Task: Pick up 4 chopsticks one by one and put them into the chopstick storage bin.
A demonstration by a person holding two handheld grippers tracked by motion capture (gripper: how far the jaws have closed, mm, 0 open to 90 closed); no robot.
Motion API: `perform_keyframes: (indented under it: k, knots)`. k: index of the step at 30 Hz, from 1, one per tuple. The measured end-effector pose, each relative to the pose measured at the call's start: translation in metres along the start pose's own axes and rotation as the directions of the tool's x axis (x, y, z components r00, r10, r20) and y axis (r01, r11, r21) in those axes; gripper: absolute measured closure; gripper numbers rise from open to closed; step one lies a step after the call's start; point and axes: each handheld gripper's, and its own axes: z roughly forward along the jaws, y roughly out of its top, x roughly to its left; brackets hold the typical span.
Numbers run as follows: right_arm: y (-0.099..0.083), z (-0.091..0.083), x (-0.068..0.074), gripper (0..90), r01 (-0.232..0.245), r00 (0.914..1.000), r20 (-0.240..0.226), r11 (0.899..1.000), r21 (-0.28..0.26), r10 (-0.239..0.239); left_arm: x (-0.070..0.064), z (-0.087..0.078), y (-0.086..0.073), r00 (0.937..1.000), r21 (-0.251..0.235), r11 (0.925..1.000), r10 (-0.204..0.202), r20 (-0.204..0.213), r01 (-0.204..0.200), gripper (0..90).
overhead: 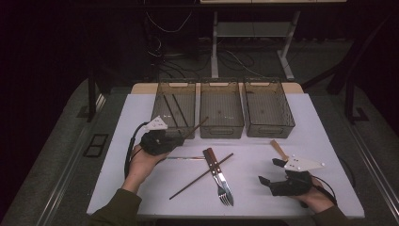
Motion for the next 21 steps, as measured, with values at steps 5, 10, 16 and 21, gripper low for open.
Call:
perform_keyframes:
  k: [5, 10, 16, 21]
  knots:
    - [0.0, 0.0, 0.0, 15.4, -0.004, 1.0, 0.001, 1.0, 0.002, 0.004, 0.005, 0.002, 0.006, 0.9999, -0.007, 1.0, -0.006, -0.01, 0.006, 84.2]
    - [0.0, 0.0, 0.0, 15.4, -0.003, 1.0, 0.0, 1.0, 0.002, 0.003, 0.01, 0.004, 0.016, 0.9998, -0.01, 0.9999, -0.004, -0.02, 0.003, 84.2]
    - [0.0, -0.001, 0.0, 15.4, -0.002, 1.0, 0.001, 1.0, 0.003, 0.002, 0.015, 0.005, 0.029, 0.9993, -0.015, 0.9999, 0.003, -0.038, -0.004, 84.2]
    - [0.0, -0.001, 0.0, 15.4, 0.001, 1.0, 0.002, 1.0, 0.002, -0.001, 0.02, 0.005, 0.039, 0.9985, -0.02, 0.9998, 0.004, -0.055, -0.005, 84.2]
